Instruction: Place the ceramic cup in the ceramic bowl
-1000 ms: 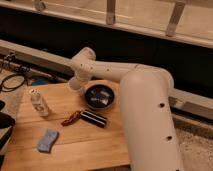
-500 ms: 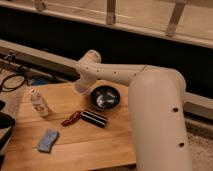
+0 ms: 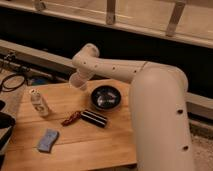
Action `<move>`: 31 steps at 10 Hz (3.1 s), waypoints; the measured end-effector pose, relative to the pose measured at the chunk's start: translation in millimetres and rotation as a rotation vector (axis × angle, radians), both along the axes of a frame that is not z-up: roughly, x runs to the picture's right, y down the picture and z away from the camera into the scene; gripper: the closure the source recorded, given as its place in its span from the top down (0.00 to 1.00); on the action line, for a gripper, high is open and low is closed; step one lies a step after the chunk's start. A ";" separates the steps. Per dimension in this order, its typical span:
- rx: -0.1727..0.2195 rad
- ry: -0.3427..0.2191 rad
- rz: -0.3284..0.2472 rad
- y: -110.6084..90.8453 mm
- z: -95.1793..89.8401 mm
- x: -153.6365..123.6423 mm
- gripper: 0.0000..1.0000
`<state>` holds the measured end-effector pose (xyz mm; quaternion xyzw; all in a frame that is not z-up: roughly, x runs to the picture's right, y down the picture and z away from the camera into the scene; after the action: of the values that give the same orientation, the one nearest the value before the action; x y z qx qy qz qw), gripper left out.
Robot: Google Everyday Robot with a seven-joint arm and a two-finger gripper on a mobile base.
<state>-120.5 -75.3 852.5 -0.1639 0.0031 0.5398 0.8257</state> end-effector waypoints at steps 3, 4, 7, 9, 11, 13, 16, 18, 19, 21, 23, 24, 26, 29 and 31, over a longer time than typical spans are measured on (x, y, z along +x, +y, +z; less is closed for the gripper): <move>0.028 -0.027 0.085 -46.6 -38.3 9.4 0.05; 0.033 -0.029 0.116 -56.8 -50.7 23.6 0.05; 0.024 -0.007 0.184 -51.5 -69.2 75.5 0.05; 0.016 0.010 0.204 -36.9 -73.6 109.5 0.05; 0.012 0.024 0.208 -26.7 -71.5 121.8 0.05; 0.000 0.035 0.220 -21.4 -60.8 115.3 0.05; -0.025 0.054 0.225 3.8 -31.5 125.2 0.05; -0.037 0.057 0.228 8.5 -21.4 118.4 0.05; -0.042 0.061 0.232 9.5 -16.0 121.0 0.05; -0.063 0.060 0.238 24.4 -0.1 124.0 0.05; -0.069 0.061 0.245 27.6 6.4 125.4 0.05; -0.076 0.064 0.250 29.3 9.8 127.2 0.05; -0.090 0.065 0.249 36.5 14.6 125.6 0.05; -0.097 0.071 0.249 42.7 20.1 124.8 0.05; -0.102 0.070 0.246 45.4 22.0 120.4 0.05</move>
<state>0.0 -29.9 874.5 -0.1858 0.0391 0.6415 0.7433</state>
